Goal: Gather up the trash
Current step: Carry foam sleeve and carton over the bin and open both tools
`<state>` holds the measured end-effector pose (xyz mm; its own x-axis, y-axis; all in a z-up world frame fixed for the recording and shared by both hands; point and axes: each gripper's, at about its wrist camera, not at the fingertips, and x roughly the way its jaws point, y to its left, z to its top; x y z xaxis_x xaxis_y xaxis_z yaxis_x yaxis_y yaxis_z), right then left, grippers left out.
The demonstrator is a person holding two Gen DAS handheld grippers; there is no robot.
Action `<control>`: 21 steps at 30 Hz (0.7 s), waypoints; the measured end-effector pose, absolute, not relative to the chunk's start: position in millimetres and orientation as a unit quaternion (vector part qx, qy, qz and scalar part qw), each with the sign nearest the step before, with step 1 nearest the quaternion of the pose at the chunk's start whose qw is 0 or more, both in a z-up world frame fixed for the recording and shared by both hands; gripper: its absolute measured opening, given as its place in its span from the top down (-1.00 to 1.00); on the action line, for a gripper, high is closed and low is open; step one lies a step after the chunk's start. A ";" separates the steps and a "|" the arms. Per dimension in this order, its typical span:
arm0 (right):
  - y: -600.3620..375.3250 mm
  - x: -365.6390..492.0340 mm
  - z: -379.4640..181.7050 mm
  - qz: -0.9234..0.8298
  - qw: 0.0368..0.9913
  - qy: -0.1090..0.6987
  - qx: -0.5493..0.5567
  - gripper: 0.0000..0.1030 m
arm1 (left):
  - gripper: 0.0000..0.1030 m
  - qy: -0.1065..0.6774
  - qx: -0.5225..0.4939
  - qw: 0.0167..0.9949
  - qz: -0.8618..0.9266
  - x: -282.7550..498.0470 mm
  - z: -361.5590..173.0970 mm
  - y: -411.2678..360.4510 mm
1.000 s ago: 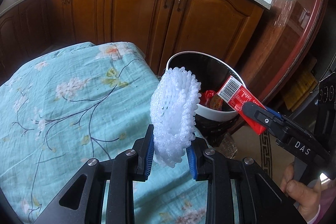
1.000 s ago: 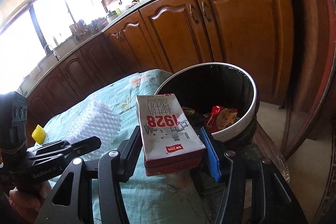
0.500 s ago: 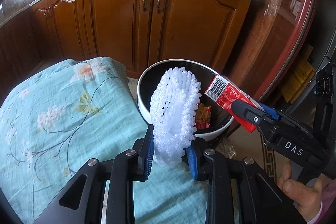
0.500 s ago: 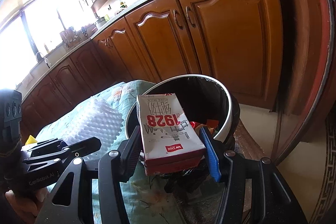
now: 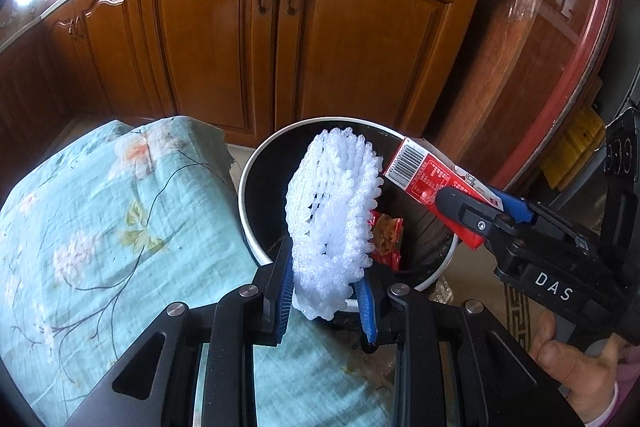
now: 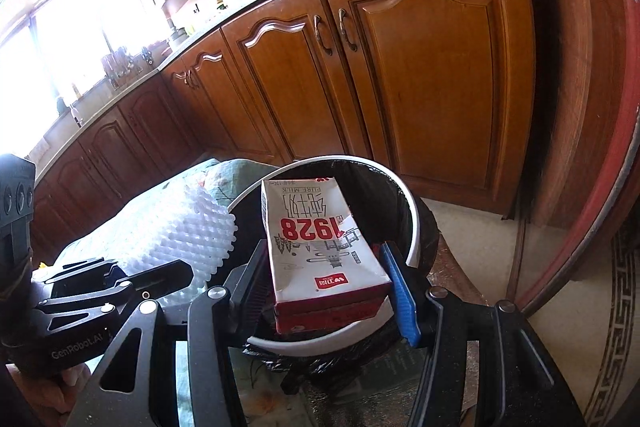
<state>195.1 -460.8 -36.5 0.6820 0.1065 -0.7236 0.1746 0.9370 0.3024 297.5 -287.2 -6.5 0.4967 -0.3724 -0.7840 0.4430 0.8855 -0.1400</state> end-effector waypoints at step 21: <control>-467.4 221.7 -47.0 -0.023 0.889 0.429 0.160 -0.06 | 0.37 0.466 0.053 0.854 -0.224 333.5 -18.4 -315.3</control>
